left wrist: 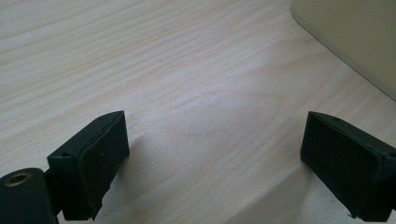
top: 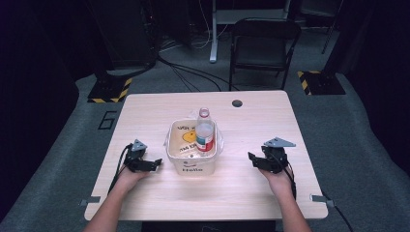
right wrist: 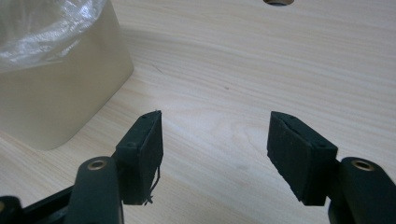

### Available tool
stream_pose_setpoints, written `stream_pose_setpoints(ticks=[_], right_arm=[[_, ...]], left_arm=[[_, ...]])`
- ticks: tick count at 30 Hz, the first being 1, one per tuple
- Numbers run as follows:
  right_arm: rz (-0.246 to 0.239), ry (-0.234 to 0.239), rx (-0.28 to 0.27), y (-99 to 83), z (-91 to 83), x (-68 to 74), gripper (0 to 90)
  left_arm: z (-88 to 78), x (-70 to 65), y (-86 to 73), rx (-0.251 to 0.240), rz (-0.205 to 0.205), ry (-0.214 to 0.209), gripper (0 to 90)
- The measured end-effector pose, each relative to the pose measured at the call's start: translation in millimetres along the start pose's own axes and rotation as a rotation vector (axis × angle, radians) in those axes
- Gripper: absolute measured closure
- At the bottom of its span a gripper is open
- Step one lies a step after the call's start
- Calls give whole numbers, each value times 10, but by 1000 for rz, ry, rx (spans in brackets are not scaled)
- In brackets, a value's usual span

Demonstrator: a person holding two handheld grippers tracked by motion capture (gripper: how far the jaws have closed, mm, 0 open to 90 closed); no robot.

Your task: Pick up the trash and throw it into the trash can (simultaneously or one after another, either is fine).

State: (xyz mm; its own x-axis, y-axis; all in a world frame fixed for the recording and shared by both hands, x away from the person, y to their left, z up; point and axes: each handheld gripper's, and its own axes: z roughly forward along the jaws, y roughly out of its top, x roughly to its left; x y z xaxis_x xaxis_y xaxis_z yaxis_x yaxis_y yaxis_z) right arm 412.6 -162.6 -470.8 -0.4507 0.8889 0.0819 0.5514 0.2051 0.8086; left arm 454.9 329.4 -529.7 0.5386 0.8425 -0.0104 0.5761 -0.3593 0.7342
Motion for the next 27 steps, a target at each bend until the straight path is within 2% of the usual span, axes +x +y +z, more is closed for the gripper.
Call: stream_pose_setpoints(ticks=[8,17,22,27], right_arm=[[32,1,38,-110,63,-53,340],[22,4,91,-192,166,-84,337],[34,-14,113,-249,180,-144,323],[43,-42,109,-268,171,-171,291]], left_arm=[[-2,-3,0,3,3,-1,76],[-3,-4,0,4,5,-1,76],[-2,-16,4,6,11,-2,76],[2,-25,4,5,13,-7,75]])
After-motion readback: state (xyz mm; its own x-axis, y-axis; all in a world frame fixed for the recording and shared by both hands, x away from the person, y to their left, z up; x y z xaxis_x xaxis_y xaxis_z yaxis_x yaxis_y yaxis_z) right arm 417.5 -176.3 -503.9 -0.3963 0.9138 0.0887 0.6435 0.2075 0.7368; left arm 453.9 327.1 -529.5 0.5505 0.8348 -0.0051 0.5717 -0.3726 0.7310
